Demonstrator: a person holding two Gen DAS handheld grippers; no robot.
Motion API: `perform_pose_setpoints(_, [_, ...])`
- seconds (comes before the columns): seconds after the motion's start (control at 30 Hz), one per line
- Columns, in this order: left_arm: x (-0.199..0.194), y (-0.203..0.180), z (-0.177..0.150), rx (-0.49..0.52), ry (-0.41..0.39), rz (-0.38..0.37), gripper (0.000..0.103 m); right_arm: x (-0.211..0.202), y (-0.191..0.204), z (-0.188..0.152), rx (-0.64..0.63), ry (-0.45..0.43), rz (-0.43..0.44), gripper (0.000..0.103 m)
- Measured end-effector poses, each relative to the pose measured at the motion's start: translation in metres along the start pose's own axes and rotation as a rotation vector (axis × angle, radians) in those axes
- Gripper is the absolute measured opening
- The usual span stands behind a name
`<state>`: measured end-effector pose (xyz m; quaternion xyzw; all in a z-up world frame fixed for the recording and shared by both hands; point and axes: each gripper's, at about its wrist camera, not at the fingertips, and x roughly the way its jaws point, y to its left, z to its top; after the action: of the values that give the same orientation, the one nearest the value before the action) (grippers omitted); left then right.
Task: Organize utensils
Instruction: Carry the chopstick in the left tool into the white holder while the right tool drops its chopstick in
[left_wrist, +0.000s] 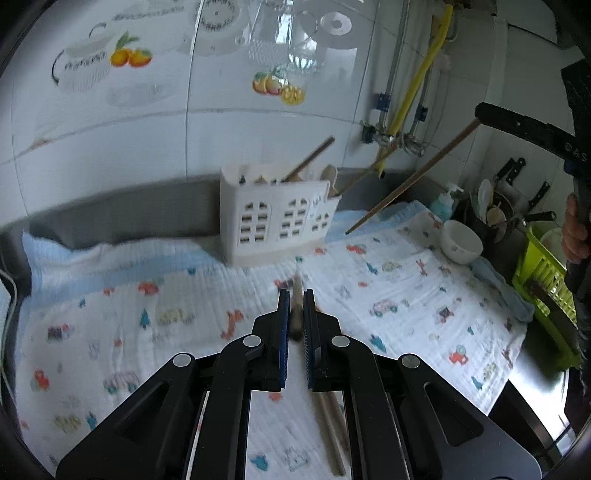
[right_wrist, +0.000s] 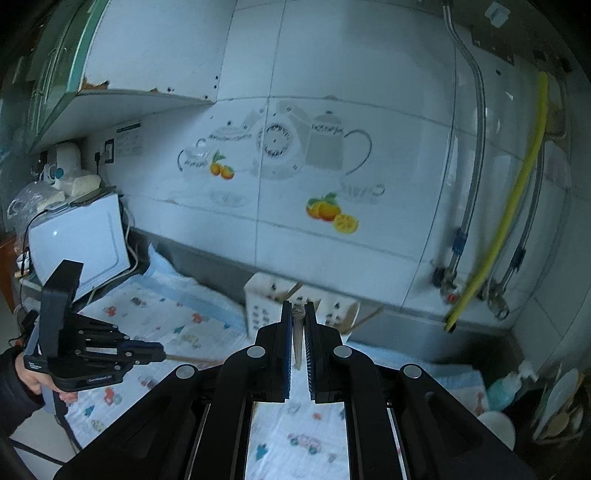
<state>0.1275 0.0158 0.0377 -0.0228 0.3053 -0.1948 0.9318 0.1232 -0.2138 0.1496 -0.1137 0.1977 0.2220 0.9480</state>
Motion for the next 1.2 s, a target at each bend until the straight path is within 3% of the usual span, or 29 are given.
perform_pose_setpoints(0.37, [-0.015, -0.011, 0.067, 0.079, -0.089, 0.022, 0.005, 0.024, -0.019, 0.036, 0.011, -0.020, -0.035, 0.006])
perform_pose_setpoints(0.83, [-0.031, -0.029, 0.180, 0.156, -0.311, 0.138, 0.005, 0.080, -0.054, 0.048, 0.077, 0.041, -0.060, 0.006])
perform_pose_setpoints(1.03, [0.003, -0.018, 0.188, 0.126, -0.290, 0.157, 0.005, 0.105, -0.063, 0.035, 0.111, 0.091, -0.035, 0.006])
perform_pose_setpoints(1.2, [0.035, -0.005, 0.182, 0.099, -0.224, 0.166, 0.005, 0.123, -0.066, 0.024, 0.117, 0.136, -0.027, 0.006])
